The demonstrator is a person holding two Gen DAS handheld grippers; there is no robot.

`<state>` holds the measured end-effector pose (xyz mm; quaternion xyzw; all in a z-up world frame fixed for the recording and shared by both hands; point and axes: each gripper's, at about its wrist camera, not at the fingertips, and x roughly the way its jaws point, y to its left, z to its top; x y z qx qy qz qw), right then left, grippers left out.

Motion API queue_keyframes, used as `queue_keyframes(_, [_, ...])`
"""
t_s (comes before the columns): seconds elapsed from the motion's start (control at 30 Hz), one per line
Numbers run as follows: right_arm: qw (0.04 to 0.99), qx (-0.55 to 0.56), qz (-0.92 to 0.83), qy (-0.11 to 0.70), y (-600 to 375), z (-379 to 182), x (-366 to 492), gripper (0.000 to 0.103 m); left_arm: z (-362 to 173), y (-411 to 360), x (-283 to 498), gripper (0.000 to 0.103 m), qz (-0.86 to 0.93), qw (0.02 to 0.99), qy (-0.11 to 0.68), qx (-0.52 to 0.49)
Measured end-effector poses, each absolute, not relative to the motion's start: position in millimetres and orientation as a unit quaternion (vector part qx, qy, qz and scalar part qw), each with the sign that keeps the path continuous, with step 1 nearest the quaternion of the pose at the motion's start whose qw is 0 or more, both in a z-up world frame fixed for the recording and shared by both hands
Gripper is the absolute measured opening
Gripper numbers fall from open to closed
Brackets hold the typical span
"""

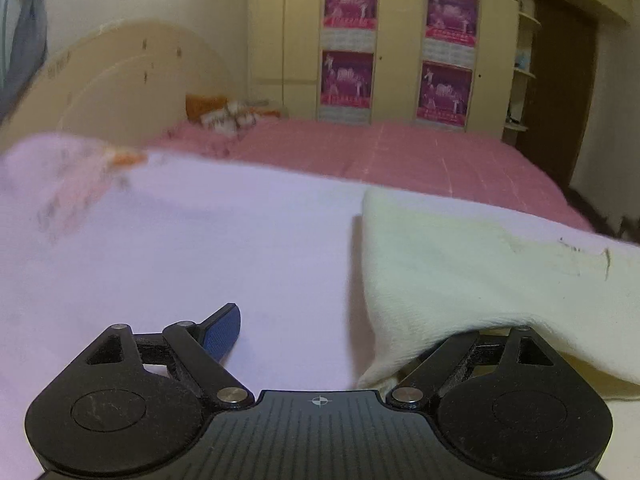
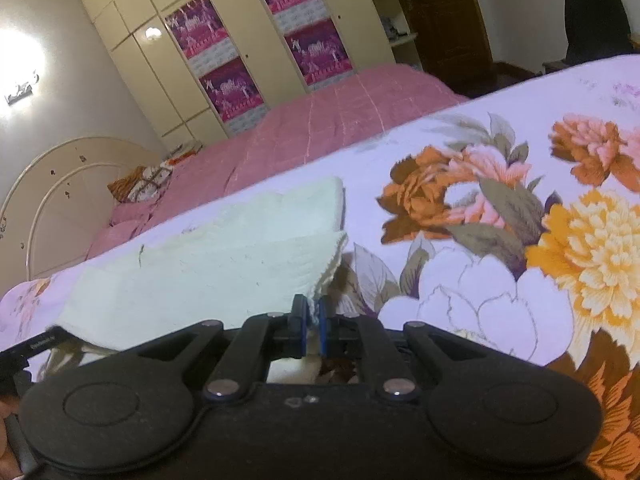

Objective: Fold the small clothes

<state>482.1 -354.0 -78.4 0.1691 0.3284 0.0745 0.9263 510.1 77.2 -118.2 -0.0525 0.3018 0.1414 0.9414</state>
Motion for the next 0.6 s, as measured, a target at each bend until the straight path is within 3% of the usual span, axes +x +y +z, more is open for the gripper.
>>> queue_keyframes(0.4, [0.935,0.141,0.086,0.314,-347.6,-56.6,480.7,0.005,-125.7,85.1,511.8,0.086,0.143,0.944,0.292,-0.059])
queue_keyframes(0.47, [0.928,0.163,0.094,0.323,-350.2,-56.4,485.0,0.013,-125.5,83.8,511.9,0.086,0.143,0.944,0.292,-0.059])
queue_keyframes(0.53, [0.923,0.182,0.089,0.327,-354.2,-58.6,484.7,0.032,-124.9,86.3,510.2,0.086,0.141,0.944,0.290,-0.068])
queue_keyframes(0.6, [0.918,0.201,0.086,0.330,-359.2,-63.8,480.3,0.033,-126.8,88.7,512.1,0.086,0.141,0.942,0.295,-0.073])
